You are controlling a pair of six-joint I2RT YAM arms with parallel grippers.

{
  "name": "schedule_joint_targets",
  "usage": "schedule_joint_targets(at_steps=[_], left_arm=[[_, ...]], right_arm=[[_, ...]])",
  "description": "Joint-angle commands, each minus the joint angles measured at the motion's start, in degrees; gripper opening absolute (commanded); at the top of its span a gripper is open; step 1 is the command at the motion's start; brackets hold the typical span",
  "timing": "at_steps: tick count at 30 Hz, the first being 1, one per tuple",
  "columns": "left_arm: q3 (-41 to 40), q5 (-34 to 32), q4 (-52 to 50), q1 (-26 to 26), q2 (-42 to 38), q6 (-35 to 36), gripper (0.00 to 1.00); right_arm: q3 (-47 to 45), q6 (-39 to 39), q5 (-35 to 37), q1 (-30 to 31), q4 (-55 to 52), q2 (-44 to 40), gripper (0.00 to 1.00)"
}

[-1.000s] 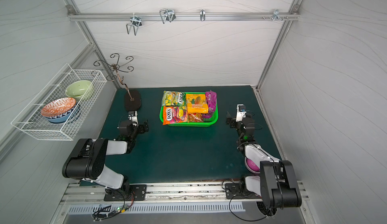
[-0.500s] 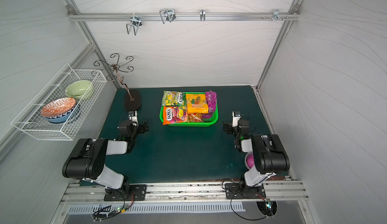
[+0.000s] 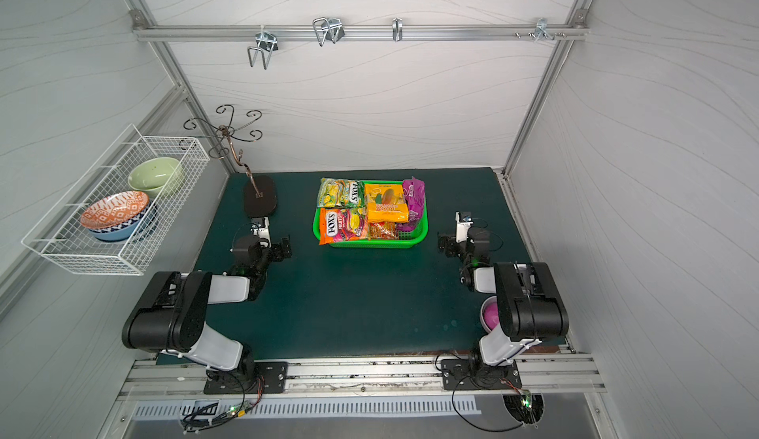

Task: Put the candies in the basket
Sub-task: Reset both arms

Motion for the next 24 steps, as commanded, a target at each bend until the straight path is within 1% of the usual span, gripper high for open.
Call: schedule_joint_targets(at_steps=[1,11,14,24], left_arm=[[1.38,-0.71,2.8,-0.1,-0.02,-0.42,1.0],[1.55,-0.79,2.49,-0.1,0.08,-0.43,1.0],[2.31,-1.94,1.28,-0.18,0.3,-0.72,1.0],[1.89,-1.85,1.96,-0.1,0.16,-0.95,1.0]], right_arm=[[0.48,0.26,-0.7,-0.01,-0.92,-0.41,0.99],[0.48,0.25,-0.72,0.01,-0.95,-0.54,0.99],[0.48,0.28,-0.68,-0.03,-0.92,-0.56,0.99],[0.39,0.36,-0.72,-0.04,-0.87,-0.63,0.99]])
